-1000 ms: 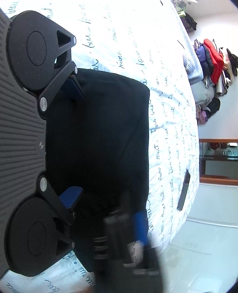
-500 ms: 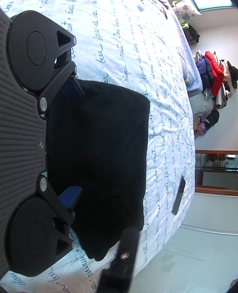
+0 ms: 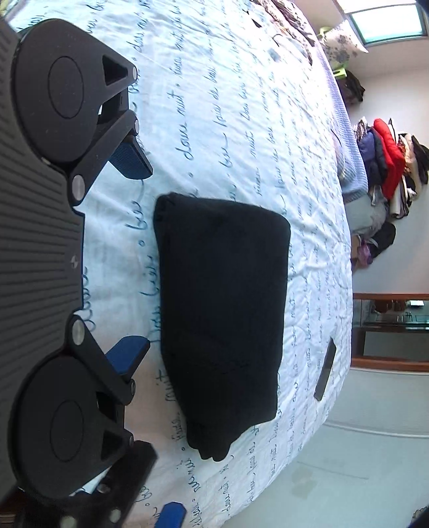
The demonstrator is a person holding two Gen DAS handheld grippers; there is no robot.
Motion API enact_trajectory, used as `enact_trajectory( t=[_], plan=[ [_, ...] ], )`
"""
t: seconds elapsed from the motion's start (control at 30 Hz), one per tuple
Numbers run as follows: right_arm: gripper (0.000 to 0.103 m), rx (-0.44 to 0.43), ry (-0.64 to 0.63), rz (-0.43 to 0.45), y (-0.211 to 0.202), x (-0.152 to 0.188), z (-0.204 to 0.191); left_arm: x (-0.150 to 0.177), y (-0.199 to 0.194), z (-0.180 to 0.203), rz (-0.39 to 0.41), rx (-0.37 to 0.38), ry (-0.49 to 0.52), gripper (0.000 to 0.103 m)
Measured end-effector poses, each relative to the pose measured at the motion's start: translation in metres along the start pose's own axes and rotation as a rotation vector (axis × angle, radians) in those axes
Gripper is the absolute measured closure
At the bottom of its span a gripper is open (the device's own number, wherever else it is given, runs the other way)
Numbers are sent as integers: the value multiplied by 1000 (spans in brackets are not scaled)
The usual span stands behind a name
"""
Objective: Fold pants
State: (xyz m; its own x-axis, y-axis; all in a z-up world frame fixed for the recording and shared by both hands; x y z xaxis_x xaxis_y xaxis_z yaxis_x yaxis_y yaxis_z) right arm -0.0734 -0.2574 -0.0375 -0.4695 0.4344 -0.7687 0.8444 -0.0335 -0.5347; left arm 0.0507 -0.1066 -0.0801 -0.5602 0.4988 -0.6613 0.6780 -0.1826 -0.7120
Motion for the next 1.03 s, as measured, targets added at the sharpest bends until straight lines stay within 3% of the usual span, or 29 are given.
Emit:
enact_trajectory(
  t=[0.2,0.37,0.6,0.83,1.03],
  plan=[
    [11,4,-30,-58,12,20,-11,10,0,-12,-15,-46,-15,1],
    [11,19,-51,-53,11,21,-13,11,2,-12,-18,-48,-15,1],
    [11,29,-39,-46,10,18,-6,7,-5,-5,37,-45,-2,1],
    [11,26,-36,-43,10,18,-4,5,-14,-18,96,-74,-92,3],
    [11,27,-41,-46,11,18,-4,4,-17,-27,109,-84,-112,1]
  ],
)
Point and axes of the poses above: each gripper's, at about its wrist camera, not at the fingertips, and y roughly the way its jaws point, z to its right, x to its underside, the point moved 7 cm from there along y, roughly the way its jaws point, and after that the axes turned 13 degrees about y, right-handed, at the moved point
